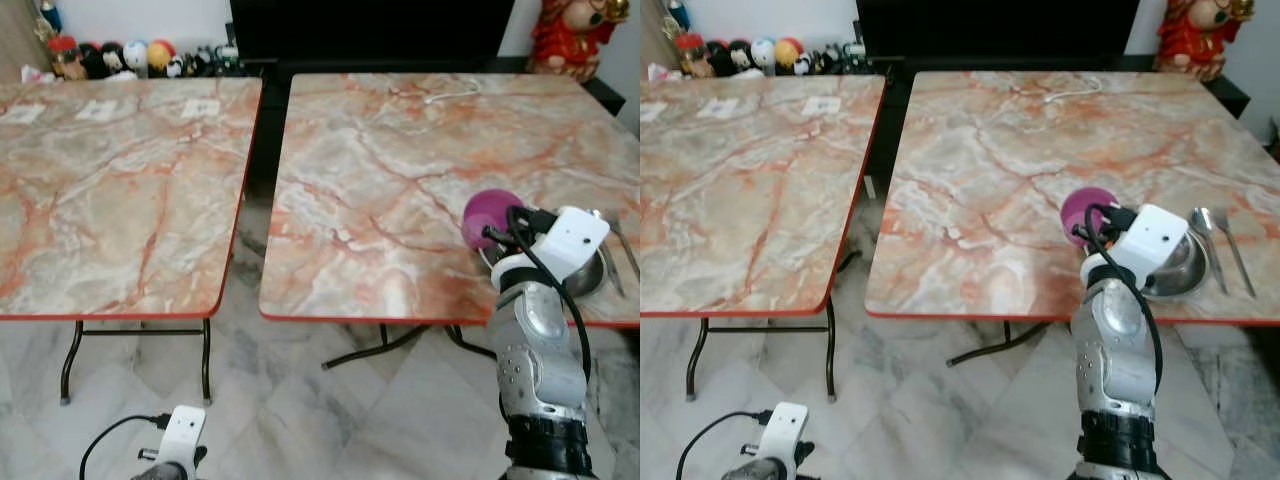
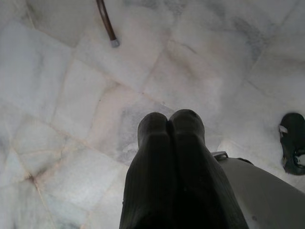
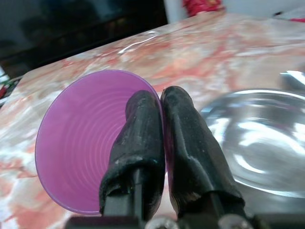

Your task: Setting the table

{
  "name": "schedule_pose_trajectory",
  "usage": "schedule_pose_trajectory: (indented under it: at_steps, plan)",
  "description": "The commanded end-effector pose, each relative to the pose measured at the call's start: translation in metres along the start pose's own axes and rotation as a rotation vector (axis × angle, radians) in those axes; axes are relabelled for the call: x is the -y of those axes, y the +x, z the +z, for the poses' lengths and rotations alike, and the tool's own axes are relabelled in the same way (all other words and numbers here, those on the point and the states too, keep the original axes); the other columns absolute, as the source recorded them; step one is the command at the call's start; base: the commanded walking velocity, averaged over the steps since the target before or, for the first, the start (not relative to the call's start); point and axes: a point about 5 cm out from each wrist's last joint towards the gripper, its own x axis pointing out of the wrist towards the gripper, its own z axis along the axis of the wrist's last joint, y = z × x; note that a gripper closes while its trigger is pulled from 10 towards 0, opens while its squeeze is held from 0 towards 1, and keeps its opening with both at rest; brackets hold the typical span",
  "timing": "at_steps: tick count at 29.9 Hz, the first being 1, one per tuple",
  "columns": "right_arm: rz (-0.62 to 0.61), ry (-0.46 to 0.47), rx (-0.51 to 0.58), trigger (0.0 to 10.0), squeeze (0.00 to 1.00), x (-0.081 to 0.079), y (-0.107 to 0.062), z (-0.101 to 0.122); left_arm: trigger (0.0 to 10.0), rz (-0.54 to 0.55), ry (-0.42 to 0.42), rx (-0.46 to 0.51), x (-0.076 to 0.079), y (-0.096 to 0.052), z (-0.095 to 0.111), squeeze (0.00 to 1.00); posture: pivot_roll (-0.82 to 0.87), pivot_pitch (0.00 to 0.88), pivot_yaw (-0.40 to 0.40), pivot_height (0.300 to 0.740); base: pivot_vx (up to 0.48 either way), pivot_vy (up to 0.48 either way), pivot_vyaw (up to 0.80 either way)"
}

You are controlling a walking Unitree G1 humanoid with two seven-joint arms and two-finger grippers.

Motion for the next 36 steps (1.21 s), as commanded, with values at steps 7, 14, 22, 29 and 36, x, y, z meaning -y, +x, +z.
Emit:
schedule_pose_trajectory:
  at_steps: [7, 14, 22, 29, 36]
  plan:
    - [0.042, -0.014, 0.024, 10.0, 0.0, -0.007, 0.002, 0.006, 10.0, 0.009, -0.012, -0.029, -0.002, -0.001, -0.007, 0.0, 0.11, 0.086, 0.006, 0.74, 0.229, 0.0, 0.0]
    - [0.041, 0.007, 0.003, 10.0, 0.0, -0.008, 0.004, 0.004, 10.0, 0.012, -0.011, -0.026, -0.002, -0.001, -0.007, 0.0, 0.11, 0.087, 0.006, 0.74, 0.0, 0.0, 0.0]
    - [-0.095, 0.02, -0.027, 10.0, 0.0, 0.005, 0.02, 0.006, 10.0, 0.013, -0.012, -0.027, -0.002, -0.001, -0.006, 0.0, 0.11, 0.088, 0.006, 0.74, 0.0, 0.0, 0.0]
    - [-0.226, 0.111, -0.143, 10.0, 0.0, 0.023, 0.037, -0.005, 10.0, 0.012, -0.012, -0.028, -0.001, -0.001, -0.007, 0.0, 0.11, 0.087, 0.008, 0.74, 0.0, 0.0, 0.0]
    - [-0.262, 0.153, -0.199, 10.0, 0.0, 0.024, 0.047, -0.009, 10.0, 0.011, -0.011, -0.028, -0.001, -0.001, -0.007, 0.0, 0.11, 0.086, 0.009, 0.74, 0.0, 0.0, 0.0]
